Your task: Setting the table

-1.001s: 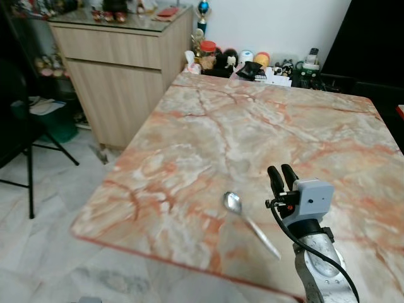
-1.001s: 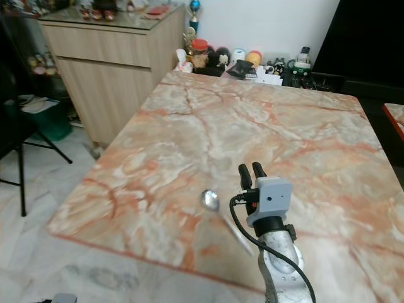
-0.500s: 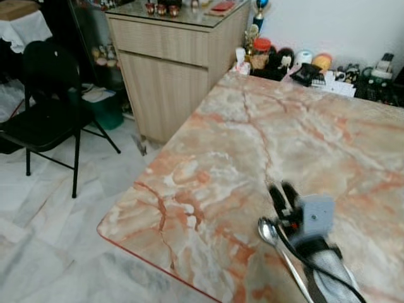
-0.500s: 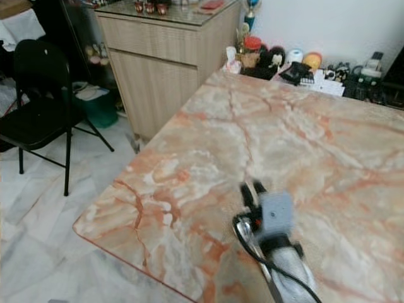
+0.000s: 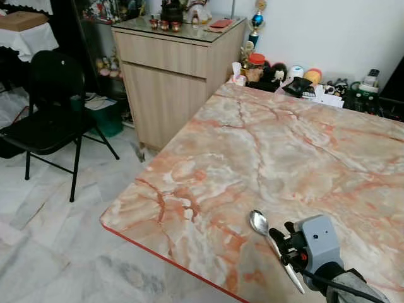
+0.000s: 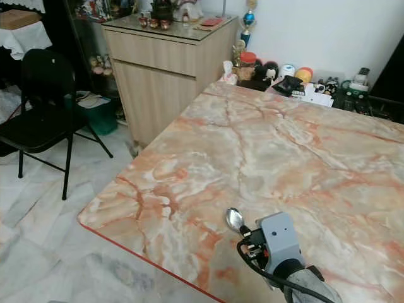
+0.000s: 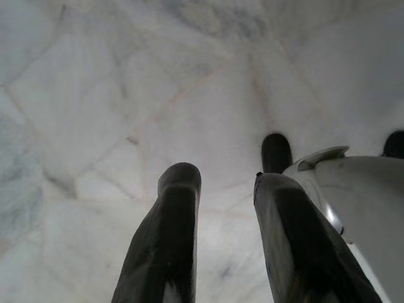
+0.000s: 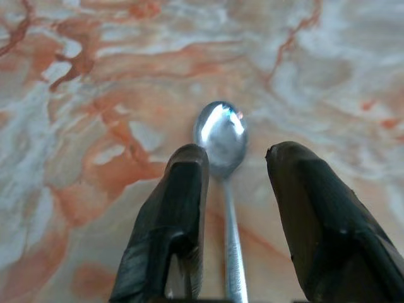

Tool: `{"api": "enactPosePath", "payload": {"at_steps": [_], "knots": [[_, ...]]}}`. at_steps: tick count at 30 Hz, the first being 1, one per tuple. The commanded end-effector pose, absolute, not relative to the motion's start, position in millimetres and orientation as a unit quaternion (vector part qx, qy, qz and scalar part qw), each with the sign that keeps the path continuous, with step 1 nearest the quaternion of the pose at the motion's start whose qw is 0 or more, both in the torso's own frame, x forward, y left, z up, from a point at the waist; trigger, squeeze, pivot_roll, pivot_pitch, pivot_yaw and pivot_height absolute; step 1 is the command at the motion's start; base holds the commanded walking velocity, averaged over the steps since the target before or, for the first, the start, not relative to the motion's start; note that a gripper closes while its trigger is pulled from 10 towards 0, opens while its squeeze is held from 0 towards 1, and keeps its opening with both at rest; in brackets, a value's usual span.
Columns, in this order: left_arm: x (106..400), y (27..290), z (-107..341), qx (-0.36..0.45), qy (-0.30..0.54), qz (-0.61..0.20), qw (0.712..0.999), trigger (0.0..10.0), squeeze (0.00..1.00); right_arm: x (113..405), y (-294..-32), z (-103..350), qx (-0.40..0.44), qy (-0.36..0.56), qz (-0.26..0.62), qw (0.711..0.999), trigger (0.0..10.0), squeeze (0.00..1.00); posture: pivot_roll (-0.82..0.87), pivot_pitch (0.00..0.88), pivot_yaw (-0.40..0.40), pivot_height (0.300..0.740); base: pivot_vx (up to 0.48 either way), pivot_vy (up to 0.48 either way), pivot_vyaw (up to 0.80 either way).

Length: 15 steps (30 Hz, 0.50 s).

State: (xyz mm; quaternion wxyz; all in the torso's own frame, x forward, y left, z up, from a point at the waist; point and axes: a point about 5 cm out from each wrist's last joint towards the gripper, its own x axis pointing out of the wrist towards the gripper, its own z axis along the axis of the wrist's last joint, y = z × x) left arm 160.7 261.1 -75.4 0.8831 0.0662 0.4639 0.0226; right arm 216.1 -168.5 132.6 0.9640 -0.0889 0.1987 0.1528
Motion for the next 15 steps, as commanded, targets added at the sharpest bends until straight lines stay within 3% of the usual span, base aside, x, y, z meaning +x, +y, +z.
{"api": "enactPosePath", "payload": {"at_steps": [1, 10, 11, 12, 14, 15], "knots": [[155.3, 257.5, -79.5, 0.072, 0.481, 0.014, 0.874, 10.0, 0.00, 213.8, -167.0, 130.9, -0.091, 0.214, 0.161, 0.959, 10.0, 1.00, -0.04, 0.094, -0.014, 0.740, 0.000, 0.000, 0.00], [156.9, 250.5, -81.1, 0.074, 0.482, 0.009, 0.873, 10.0, 0.00, 218.0, -174.6, 113.8, -0.070, 0.249, 0.145, 0.955, 10.0, 1.00, -0.04, 0.081, -0.013, 0.740, 0.000, 0.000, 0.00], [156.7, 250.2, -81.3, 0.074, 0.482, 0.008, 0.873, 10.0, 0.00, 219.4, -174.8, 112.2, -0.068, 0.249, 0.143, 0.955, 10.0, 0.98, -0.04, 0.077, -0.013, 0.740, 0.000, 0.000, 0.00], [156.4, 250.0, -81.5, 0.074, 0.482, 0.008, 0.873, 10.0, 0.00, 221.9, -175.3, 111.3, -0.072, 0.246, 0.142, 0.956, 10.0, 0.85, -0.04, 0.077, -0.013, 0.740, 0.000, 0.000, 0.00], [156.3, 250.0, -81.5, 0.074, 0.483, 0.008, 0.873, 10.0, 0.00, 223.4, -175.8, 111.1, -0.083, 0.244, 0.142, 0.956, 10.0, 0.85, -0.04, 0.077, -0.013, 0.740, 0.000, 0.000, 0.00], [154.9, 251.9, -81.5, 0.074, 0.484, 0.008, 0.872, 10.0, 0.00, 227.4, -172.6, 111.3, -0.068, 0.237, 0.154, 0.957, 10.0, 0.00, -0.04, 0.071, -0.012, 0.740, 0.000, 0.000, 0.00]]}}
